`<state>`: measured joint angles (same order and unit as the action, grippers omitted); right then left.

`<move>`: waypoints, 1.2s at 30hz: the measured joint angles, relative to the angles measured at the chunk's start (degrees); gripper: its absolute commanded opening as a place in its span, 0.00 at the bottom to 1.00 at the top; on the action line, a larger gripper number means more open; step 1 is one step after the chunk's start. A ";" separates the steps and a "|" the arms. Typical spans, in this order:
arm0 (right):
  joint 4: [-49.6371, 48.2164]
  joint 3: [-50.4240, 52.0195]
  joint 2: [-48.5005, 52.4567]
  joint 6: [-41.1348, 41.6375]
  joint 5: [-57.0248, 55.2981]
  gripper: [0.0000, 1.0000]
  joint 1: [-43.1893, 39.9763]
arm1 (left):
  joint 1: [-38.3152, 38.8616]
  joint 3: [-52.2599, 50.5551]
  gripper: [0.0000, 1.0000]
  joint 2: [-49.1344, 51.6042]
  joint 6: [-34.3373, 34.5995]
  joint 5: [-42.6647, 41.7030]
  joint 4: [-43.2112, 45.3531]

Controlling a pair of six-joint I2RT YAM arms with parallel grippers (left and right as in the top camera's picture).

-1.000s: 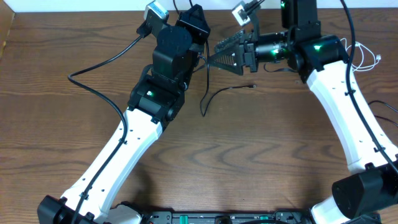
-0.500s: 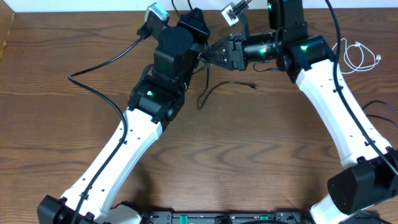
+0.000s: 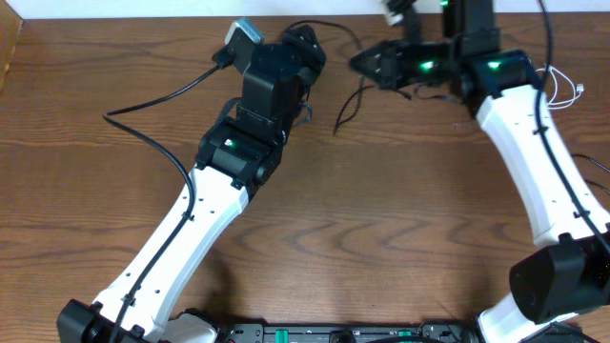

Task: Untangle cables

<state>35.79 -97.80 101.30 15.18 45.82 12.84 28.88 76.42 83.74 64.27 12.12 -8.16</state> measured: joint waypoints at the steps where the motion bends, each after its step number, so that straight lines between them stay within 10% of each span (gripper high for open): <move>1: -0.94 0.00 -0.04 1.25 -0.55 0.01 -1.64 | 0.00 -0.02 0.72 0.00 -2.01 0.04 -1.60; 15: -9.27 -8.35 -5.81 16.22 1.79 0.01 -13.40 | 0.00 -0.02 0.79 0.00 -22.32 0.04 -16.61; 36: -9.14 -15.85 -6.97 24.37 6.01 0.01 -50.53 | 0.00 -0.02 0.79 0.00 -25.55 0.04 -20.33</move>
<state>26.65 -113.65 94.32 39.55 51.83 -37.69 28.88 76.40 83.74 38.72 12.16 -28.49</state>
